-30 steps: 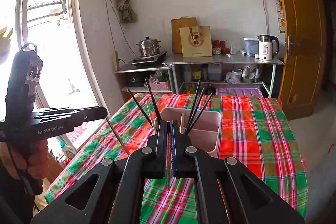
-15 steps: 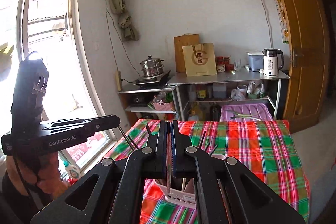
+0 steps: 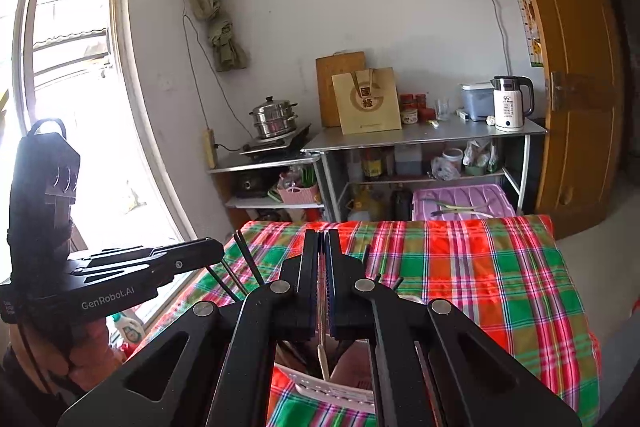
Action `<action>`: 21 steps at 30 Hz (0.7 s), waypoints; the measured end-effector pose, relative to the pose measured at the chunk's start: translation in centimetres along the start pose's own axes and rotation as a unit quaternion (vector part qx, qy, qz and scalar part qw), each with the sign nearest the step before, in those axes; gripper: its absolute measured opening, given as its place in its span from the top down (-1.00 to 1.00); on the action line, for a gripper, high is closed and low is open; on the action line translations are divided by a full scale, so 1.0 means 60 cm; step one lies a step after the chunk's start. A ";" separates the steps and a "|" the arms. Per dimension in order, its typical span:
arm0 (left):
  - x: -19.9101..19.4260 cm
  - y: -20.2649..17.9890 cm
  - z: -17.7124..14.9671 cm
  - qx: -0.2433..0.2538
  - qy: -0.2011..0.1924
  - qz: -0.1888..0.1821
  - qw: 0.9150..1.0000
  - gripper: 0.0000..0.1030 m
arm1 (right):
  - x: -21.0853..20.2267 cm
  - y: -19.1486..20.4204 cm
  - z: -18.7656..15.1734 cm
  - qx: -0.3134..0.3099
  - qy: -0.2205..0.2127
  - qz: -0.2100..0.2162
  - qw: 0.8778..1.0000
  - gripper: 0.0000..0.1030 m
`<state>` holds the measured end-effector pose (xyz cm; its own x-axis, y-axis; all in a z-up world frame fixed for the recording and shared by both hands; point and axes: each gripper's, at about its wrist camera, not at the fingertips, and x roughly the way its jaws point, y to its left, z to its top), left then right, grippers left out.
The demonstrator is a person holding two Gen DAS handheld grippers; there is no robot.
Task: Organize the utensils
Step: 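Lower both chopsticks into the basket compartments and open both tools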
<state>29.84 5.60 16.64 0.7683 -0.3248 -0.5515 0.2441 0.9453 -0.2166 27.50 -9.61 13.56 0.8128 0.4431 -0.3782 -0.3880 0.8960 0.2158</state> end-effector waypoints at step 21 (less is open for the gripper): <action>0.066 0.012 -0.076 0.009 0.049 0.012 0.999 0.94 | 0.047 -0.009 -0.067 -0.001 0.069 -0.003 0.998 0.93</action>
<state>30.38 4.82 10.63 0.7122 -0.3024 -0.6335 0.2379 0.9530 -0.1875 28.26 -8.74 8.78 0.7479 0.4373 -0.4994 -0.3838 0.8987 0.2121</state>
